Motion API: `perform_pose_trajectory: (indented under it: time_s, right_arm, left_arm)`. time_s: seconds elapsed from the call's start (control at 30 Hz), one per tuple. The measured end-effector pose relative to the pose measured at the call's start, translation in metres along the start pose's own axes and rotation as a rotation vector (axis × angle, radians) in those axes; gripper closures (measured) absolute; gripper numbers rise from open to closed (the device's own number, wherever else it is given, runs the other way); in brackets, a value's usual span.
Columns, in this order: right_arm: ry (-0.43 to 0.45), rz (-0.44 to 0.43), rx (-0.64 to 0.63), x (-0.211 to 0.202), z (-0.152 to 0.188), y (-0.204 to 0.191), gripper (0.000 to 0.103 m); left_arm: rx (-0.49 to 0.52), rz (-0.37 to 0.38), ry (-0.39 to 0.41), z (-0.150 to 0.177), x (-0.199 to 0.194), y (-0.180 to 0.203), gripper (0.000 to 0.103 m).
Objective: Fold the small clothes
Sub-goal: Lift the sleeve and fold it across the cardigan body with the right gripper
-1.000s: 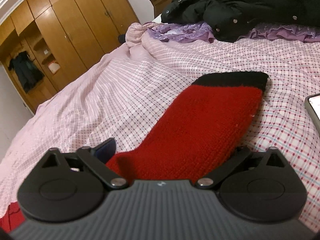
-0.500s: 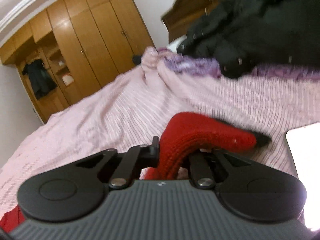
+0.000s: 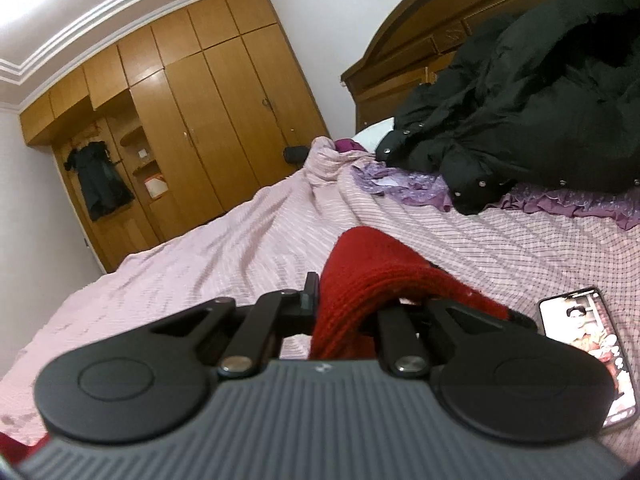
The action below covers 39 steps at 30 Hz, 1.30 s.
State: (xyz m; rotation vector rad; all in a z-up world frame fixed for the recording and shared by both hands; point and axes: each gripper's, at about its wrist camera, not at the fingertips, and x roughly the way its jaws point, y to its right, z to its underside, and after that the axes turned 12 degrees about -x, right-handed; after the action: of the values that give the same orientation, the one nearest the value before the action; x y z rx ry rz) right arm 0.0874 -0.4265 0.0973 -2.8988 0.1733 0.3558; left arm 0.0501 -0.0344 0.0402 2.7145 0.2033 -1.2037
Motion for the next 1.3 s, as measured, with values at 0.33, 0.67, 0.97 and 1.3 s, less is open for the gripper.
perform_pose_trajectory:
  time_s: [0.33,0.67,0.97,1.3]
  right_arm:
    - [0.001,-0.079,-0.01,-0.017,0.005,-0.052,0.091]
    - [0.015,-0.119,-0.019,-0.022,-0.002,-0.088,0.091]
    - [0.039,-0.167,-0.051,-0.021,-0.009,-0.133,0.091]
    - [0.031,-0.226,-0.095,-0.009,-0.002,-0.195,0.091]
  left_arm:
    - [-0.033,-0.014,0.04,-0.005,-0.022,-0.025,0.0]
    - [-0.066,0.011,0.068,-0.009,-0.039,-0.045,0.0]
    - [-0.092,-0.01,0.088,-0.012,-0.042,-0.06,0.0]
    - [-0.143,-0.037,0.111,-0.017,-0.042,-0.091,0.0]
